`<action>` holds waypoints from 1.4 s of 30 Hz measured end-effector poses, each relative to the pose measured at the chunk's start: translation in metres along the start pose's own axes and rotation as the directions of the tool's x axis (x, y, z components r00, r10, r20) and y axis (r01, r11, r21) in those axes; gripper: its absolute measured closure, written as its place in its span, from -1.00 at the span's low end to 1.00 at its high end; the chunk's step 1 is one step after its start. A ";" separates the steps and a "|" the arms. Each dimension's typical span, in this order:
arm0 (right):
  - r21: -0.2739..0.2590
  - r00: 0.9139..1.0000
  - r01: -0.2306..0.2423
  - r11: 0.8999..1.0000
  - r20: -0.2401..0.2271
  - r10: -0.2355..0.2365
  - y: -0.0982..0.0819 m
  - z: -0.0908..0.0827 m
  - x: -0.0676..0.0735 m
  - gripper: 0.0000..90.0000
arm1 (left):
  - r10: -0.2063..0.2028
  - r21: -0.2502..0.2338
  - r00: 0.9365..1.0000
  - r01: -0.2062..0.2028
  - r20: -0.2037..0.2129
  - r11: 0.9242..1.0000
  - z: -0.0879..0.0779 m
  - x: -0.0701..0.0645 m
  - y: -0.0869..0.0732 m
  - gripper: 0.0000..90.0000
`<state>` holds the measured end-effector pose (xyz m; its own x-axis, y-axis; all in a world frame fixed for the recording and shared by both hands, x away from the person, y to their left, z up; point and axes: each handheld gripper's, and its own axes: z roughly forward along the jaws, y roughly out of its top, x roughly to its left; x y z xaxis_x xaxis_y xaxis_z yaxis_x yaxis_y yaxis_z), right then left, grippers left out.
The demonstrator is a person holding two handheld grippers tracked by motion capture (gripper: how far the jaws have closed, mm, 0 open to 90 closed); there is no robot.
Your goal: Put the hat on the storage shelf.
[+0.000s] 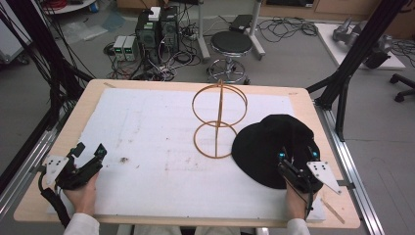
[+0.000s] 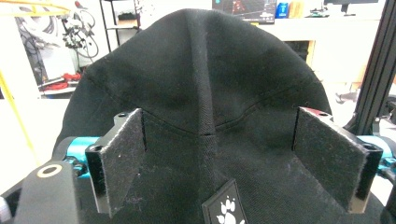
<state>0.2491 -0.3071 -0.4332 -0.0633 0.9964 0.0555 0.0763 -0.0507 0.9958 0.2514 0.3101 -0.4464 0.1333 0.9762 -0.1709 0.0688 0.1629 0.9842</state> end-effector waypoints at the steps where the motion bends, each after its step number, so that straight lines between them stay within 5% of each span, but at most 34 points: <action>1: 0.000 1.000 0.005 1.000 -0.003 -0.005 0.000 0.001 0.000 -0.62 | 0.002 0.005 1.000 -0.002 0.000 1.000 0.000 0.000 0.000 -0.40; 8: 0.035 0.997 0.080 0.996 -0.003 -0.080 -0.002 0.015 0.002 -0.62 | 0.010 0.010 1.000 -0.010 0.001 1.000 0.002 -0.002 -0.001 -0.40; 23: 0.077 0.999 0.049 0.996 0.002 -0.049 -0.007 0.028 -0.005 -0.55 | 0.014 0.013 1.000 -0.014 0.006 1.000 0.001 -0.003 -0.001 -0.40; 29: 0.039 0.998 0.059 0.998 0.004 -0.059 -0.004 0.023 -0.003 0.04 | 0.014 0.011 1.000 -0.014 0.006 1.000 0.001 -0.003 -0.001 -0.40; 34: 0.093 1.000 0.013 0.996 -0.029 -0.011 -0.003 0.024 -0.004 0.46 | 0.016 0.011 1.000 -0.016 0.008 1.000 0.001 -0.003 -0.001 -0.40; 38: 0.107 0.998 0.049 0.993 -0.035 -0.045 -0.001 0.023 0.001 0.72 | 0.016 0.010 1.000 -0.016 0.007 1.000 0.000 -0.003 -0.001 -0.40; 42: 0.114 0.999 0.013 0.993 -0.044 -0.008 0.000 0.023 -0.002 0.88 | 0.016 0.010 1.000 -0.016 0.006 1.000 0.000 -0.003 -0.001 -0.40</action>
<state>0.2721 -0.3076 -0.4354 -0.1079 0.9929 0.0506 0.1889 -0.0294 0.9816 0.2514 0.3071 -0.4470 0.1404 0.9779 -0.1550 0.0767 0.1454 0.9864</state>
